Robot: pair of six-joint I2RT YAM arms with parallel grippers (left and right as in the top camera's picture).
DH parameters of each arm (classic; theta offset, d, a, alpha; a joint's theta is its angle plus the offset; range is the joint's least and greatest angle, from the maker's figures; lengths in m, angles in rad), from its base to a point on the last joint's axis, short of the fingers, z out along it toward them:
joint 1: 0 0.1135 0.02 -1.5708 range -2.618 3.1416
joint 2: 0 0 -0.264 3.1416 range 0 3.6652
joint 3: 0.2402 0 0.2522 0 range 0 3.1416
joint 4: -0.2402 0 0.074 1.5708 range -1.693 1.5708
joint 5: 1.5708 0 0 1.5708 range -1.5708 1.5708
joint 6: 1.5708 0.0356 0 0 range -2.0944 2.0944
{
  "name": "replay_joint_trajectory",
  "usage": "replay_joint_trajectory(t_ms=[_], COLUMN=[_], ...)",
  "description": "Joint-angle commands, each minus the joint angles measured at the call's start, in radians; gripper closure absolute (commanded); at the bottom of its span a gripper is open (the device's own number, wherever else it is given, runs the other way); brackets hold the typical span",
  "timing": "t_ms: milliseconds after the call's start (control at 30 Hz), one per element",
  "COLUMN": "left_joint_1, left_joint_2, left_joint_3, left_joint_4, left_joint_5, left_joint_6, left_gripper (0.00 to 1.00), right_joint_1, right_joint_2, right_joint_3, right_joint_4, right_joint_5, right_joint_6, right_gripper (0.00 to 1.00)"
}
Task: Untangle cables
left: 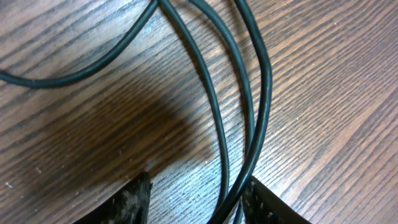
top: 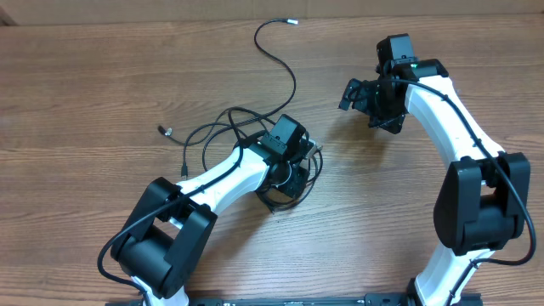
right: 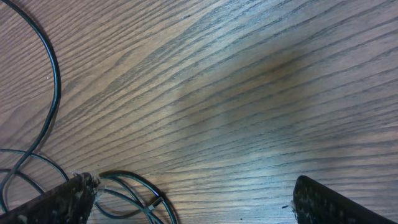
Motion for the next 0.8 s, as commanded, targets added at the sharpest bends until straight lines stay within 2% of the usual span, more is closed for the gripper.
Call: replay_joint_trajectory(t_ms=[0, 100, 200, 267, 567, 767], left_joint_1=[-0.005, -0.005, -0.005, -0.005, -0.005, -0.005], left_joint_2=[0.009, 0.009, 0.009, 0.009, 0.009, 0.009], left_joint_3=[-0.015, -0.015, -0.015, -0.015, -0.015, -0.015], left_joint_4=[-0.002, -0.002, 0.002, 0.002, 0.015, 0.016], left_joint_5=[0.009, 0.009, 0.009, 0.008, 0.003, 0.002], left_joint_6=[-0.025, -0.025, -0.029, -0.029, -0.029, -0.029], left_gripper=[0.52, 0.52, 0.65, 0.67, 0.62, 0.64], right_joint_1=[0.002, 0.002, 0.002, 0.002, 0.002, 0.002], right_joint_2=[-0.003, -0.003, -0.003, -0.003, -0.003, -0.003], right_joint_3=[-0.002, -0.003, -0.003, -0.002, -0.003, -0.003], right_joint_4=[0.003, 0.003, 0.003, 0.003, 0.003, 0.003], right_joint_5=[0.000, 0.000, 0.000, 0.000, 0.000, 0.000], right_joint_6=[0.000, 0.000, 0.000, 0.000, 0.000, 0.000], right_gripper=[0.00, 0.00, 0.00, 0.00, 0.00, 0.00])
